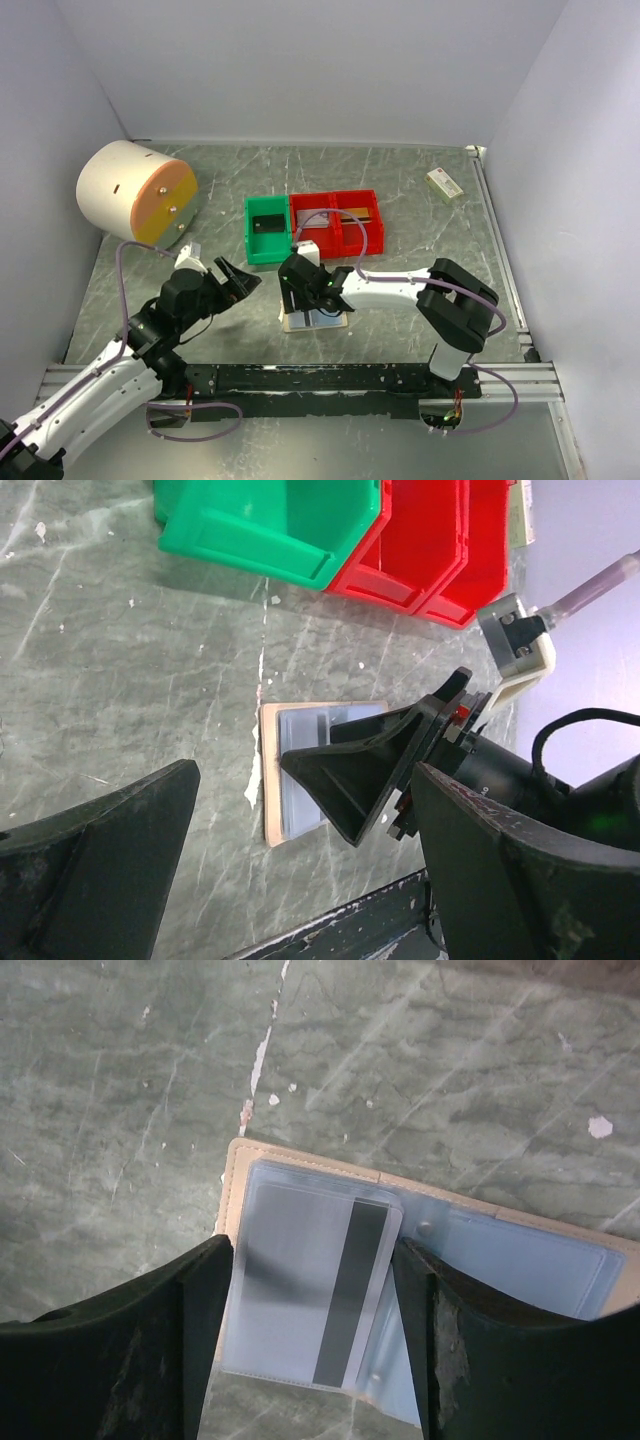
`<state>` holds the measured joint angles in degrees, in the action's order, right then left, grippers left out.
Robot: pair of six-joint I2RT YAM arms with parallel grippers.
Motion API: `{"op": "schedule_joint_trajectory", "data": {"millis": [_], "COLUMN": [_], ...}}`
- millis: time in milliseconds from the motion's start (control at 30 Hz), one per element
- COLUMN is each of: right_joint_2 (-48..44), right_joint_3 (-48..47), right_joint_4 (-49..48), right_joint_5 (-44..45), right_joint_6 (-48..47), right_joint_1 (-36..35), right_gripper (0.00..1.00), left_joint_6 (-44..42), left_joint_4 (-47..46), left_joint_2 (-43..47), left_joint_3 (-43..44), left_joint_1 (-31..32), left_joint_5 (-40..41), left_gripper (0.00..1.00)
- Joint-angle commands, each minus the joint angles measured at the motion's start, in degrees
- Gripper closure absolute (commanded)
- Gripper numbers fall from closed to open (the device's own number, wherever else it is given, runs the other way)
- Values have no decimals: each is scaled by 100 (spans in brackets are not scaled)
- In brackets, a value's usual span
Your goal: Take the credit cards out of the card holder
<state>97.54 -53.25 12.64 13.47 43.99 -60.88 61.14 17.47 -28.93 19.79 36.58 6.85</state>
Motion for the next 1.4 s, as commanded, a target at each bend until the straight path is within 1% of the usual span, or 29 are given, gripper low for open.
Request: {"op": "schedule_joint_trajectory", "data": {"millis": [0, 133, 267, 333, 400, 567, 667, 800, 867, 967, 1067, 1167, 1367], "right_joint_2": [541, 541, 461, 361, 249, 171, 197, 245, 257, 233, 193, 187, 128], "right_joint_3": [79, 99, 195, 286, 417, 733, 855, 959, 1002, 1065, 1114, 1129, 1146], "right_joint_4": [280, 268, 120, -73, -286, -857, -1031, -1124, -1147, -1197, -1219, -1227, -1242], "right_joint_5": [209, 179, -21, -277, -543, -1533, -1826, -2000, -2016, -2066, -2072, -2092, -2099], "right_joint_6": [-57, -56, -58, -90, -75, -13, 57, 109, 123, 152, 163, 155, 173], "right_joint_1": [33, 31, 59, 122, 229, 688, 861, 969, 987, 1036, 1067, 1094, 1105], "right_gripper": [33, 36, 40, 43, 43, 43, 44, 44, 44, 43, 43, 42, 42], "left_joint_6": [9, 25, 28, 25, -19, -201, -303, -462, -506, -525, -548, -555, -614], "left_joint_4": [49, -36, -124, -149, -219, -703, -1049, -1637, -1922, -2195, -2481, -2685, -3124], "left_joint_2": [-191, -343, -227, -143, -88, -126, -285, -682, -1003, -1436, -1734, -1936, -2452], "left_joint_3": [5, 3, -43, -61, -93, -186, -258, -363, -395, -397, -420, -504, -563], "left_joint_1": [-19, -20, -24, -25, -24, -23, -20, -20, -20, -21, -22, -21, -20], "left_joint_5": [13, -58, -92, -102, -158, -474, -735, -1205, -1409, -1589, -1724, -1848, -2213], "left_gripper": [1, 2, 2, 1, 1, 1, 2, 4, 7, 14, 23, 31, 40]}}
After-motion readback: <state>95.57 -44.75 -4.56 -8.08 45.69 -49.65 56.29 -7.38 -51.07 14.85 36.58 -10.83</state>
